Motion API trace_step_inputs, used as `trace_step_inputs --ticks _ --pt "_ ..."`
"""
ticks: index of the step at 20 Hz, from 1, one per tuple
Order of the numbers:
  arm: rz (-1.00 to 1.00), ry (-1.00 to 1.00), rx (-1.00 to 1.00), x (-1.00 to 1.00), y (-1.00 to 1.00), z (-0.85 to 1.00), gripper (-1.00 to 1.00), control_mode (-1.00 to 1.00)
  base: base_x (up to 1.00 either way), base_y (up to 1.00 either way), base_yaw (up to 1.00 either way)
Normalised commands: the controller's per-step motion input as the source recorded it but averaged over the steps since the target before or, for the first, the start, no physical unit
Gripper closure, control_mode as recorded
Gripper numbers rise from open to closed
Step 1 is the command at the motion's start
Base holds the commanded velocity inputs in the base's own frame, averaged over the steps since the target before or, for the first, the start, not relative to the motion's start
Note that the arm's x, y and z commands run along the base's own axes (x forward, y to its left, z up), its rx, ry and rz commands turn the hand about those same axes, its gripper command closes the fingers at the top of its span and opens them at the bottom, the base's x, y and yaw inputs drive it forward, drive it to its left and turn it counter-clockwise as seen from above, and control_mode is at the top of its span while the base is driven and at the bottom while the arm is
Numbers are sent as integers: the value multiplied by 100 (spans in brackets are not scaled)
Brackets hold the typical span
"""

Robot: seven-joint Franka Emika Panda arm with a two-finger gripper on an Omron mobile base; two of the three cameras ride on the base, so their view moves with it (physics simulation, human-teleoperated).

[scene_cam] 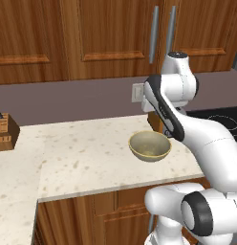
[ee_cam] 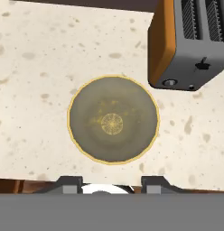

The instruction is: Open the cabinet and setup a tea strainer by placing it in the bowl upright.

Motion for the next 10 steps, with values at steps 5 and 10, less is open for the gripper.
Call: trace_step_inputs --ticks 5,10 --pt "0 -9 1 -13 -2 0 -100 -100 0 0 0" --pt "-4 -33 6 -28 -20 22 -100 -100 0 0 0"
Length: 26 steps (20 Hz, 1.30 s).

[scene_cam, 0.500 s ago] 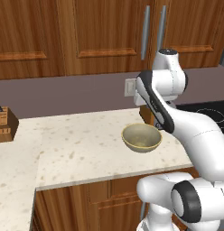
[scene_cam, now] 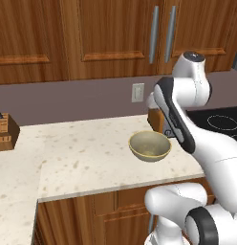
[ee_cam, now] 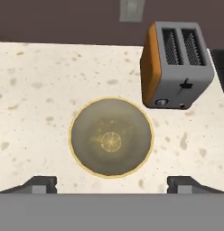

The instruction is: Open the cabinet and setup a tea strainer by placing it in the bowl upright.

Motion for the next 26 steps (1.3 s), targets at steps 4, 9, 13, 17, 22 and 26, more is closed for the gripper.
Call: trace_step_inputs --ticks 4,9,13,17,22,26 --pt "-13 -38 2 -2 -27 52 -100 -100 0 0 0" --pt "-15 -32 0 -2 -5 75 -100 -100 0 0 0" --pt "-17 -24 0 0 -8 91 -100 -100 0 0 0" --pt "-17 -19 3 2 -24 83 -100 -100 0 0 0" --pt "-4 -3 19 0 -28 20 -100 -100 0 0 0" --pt "8 -4 15 9 -17 11 -100 -100 0 0 0"
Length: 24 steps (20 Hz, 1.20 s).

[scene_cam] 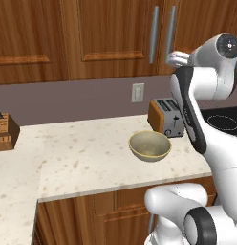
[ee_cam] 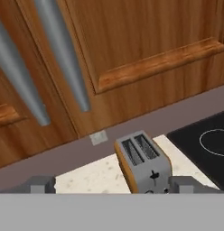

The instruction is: Open the cabinet and setup a tea strainer by placing it in the bowl upright.

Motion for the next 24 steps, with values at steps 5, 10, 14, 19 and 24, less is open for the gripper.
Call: trace_step_inputs --ticks 5,10,14,19,24 --pt "15 -15 2 10 -18 43 -100 -100 0 0 0" --pt "2 -6 -19 11 -2 36 -100 -100 0 0 0" --pt "2 6 -8 11 2 17 -100 -100 0 0 0" --pt "1 -4 0 9 1 0 -100 -100 0 0 0" --pt "5 -4 -3 15 7 0 -100 -100 0 0 0"
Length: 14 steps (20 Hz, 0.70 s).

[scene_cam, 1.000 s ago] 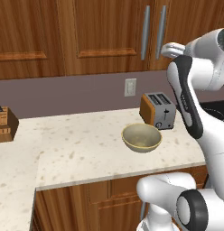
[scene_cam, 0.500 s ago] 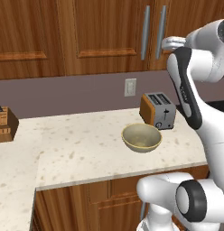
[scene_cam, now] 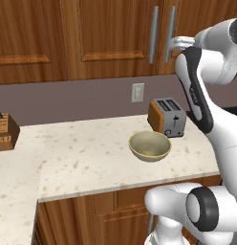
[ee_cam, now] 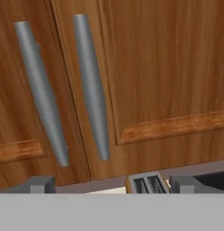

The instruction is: Open the cabinet and setup a tea strainer by placing it in the bowl upright.

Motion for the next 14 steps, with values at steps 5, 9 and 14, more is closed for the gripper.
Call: trace_step_inputs --ticks 5,9,14 --pt "0 0 -4 29 1 0 -100 -100 0 0 0" --pt "0 0 -3 39 0 0 -100 -100 0 0 0" --pt "0 0 -2 37 1 0 -100 -100 0 0 0"
